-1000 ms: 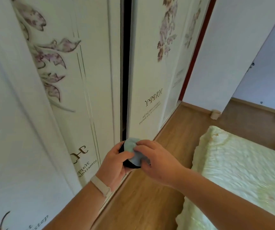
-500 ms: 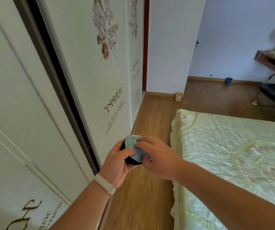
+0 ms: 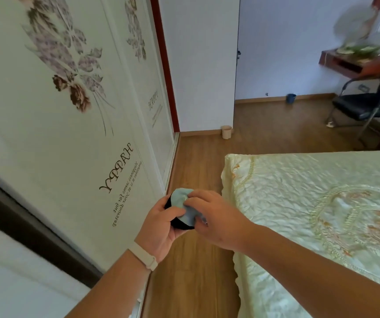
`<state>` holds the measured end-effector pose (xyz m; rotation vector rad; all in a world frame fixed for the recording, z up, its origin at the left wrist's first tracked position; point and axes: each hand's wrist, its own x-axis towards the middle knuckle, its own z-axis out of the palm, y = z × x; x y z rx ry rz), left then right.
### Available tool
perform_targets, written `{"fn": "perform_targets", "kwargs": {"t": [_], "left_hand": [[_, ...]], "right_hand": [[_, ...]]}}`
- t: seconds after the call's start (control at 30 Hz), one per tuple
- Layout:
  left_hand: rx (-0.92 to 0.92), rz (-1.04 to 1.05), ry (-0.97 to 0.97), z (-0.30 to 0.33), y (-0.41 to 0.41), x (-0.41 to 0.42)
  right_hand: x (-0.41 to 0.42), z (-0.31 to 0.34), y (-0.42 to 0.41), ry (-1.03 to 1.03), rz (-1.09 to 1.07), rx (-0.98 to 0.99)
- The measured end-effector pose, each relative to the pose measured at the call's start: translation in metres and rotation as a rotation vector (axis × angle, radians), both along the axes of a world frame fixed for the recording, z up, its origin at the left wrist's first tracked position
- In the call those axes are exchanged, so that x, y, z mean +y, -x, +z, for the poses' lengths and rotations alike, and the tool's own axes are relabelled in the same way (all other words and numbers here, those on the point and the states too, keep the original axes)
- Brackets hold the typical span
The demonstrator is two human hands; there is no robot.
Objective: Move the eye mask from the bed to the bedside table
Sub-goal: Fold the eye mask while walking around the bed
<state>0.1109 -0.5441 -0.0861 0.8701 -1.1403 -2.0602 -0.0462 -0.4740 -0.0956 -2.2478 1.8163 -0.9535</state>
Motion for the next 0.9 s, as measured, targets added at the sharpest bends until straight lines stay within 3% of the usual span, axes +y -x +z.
{"fn": "perform_targets", "kwargs": {"t": [0.33, 0.7, 0.9], "left_hand": [[0.04, -0.133, -0.097, -0.022, 0.074, -0.096], [0.082, -0.224, -0.089, -0.016, 0.123, -0.287], [0.068, -0.265, -0.104, -0.019, 0.159, -0.354]], "right_hand": [[-0.077, -0.014, 0.063, -0.04, -0.137, 0.044], [-0.254, 0.006, 0.101, -0.069, -0.24, 0.093], [-0.313, 0.001, 0.133, -0.06, -0.27, 0.1]]}}
